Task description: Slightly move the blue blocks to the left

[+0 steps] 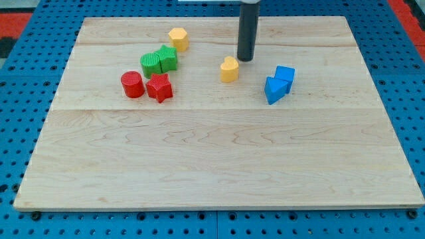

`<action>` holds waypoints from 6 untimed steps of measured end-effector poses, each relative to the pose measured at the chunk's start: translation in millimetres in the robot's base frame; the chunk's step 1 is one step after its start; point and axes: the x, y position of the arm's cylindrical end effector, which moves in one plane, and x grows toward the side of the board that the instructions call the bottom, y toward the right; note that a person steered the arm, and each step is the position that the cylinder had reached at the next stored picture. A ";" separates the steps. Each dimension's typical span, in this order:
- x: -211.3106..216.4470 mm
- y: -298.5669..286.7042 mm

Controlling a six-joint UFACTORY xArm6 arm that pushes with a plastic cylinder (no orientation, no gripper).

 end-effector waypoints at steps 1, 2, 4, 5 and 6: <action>3.7 69.9; 53.4 105.7; 105.6 3.2; 104.6 39.3; 121.0 63.7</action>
